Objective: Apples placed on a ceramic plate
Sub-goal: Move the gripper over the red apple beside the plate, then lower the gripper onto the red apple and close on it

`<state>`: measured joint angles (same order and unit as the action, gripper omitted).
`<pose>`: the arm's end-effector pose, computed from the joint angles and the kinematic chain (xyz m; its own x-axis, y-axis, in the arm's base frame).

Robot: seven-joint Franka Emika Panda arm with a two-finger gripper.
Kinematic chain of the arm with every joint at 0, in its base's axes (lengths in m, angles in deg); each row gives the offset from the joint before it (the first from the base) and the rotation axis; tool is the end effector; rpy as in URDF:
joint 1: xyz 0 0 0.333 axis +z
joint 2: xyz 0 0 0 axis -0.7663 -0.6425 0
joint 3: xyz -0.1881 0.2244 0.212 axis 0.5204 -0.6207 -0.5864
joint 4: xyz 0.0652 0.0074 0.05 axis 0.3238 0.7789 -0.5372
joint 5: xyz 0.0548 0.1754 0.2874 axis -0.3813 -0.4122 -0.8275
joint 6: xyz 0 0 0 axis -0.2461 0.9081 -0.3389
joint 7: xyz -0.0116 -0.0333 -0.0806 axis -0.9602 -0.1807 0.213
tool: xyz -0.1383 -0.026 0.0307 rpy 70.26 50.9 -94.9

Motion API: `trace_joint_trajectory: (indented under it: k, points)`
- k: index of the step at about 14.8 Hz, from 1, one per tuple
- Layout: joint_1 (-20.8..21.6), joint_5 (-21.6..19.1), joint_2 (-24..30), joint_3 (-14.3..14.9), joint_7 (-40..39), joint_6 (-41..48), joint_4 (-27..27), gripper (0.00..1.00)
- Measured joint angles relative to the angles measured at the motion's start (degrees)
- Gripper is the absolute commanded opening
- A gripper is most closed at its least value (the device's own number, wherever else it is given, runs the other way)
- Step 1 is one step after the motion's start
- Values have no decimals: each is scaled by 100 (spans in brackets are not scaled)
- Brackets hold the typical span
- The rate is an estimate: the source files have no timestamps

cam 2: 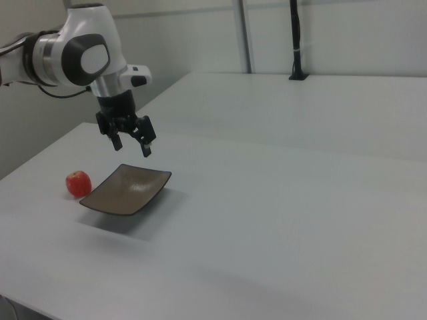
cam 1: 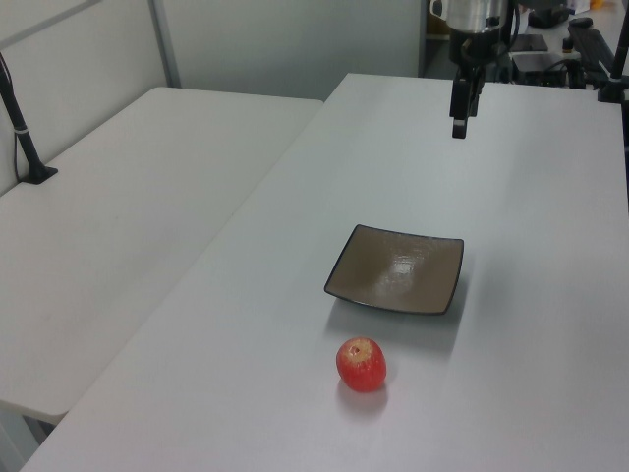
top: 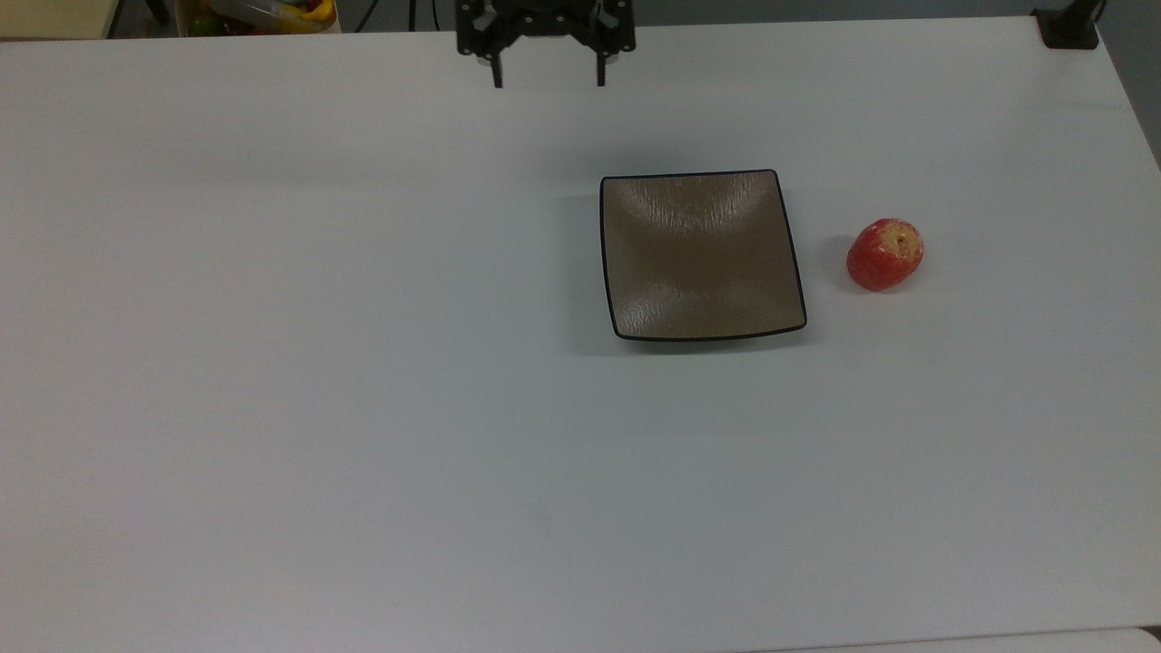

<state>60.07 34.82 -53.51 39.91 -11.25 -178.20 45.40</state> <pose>0.5005 0.1058 0.5659 0.9950 0.0965 0.0255 0.0971 -0.9950 -0.0215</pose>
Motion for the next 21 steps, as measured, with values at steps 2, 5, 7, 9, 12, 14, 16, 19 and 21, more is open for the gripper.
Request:
trace_joint_trajectory:
  k: [2, 5, 7, 9, 12, 14, 16, 19, 21]
  points:
    - [175, -54, -91, -59, 0, -373, -49, 100]
    - [362, -60, -220, -369, 2, -814, -92, 100]
    - [439, -60, -404, -658, 4, -1136, -178, 100]
    - [456, -60, -741, -931, 5, -1271, -480, 100]
    - [686, -52, -1251, -1091, -5, -1784, -838, 100]
    - [1078, 158, -1612, -1115, -6, -2154, -944, 100]
    - [1360, 344, -1838, -1121, -4, -2349, -951, 100]
    - [1753, 596, -2268, -1124, 3, -2892, -1032, 100]
    - [1839, 836, -2488, -1124, 41, -2972, -1170, 100]
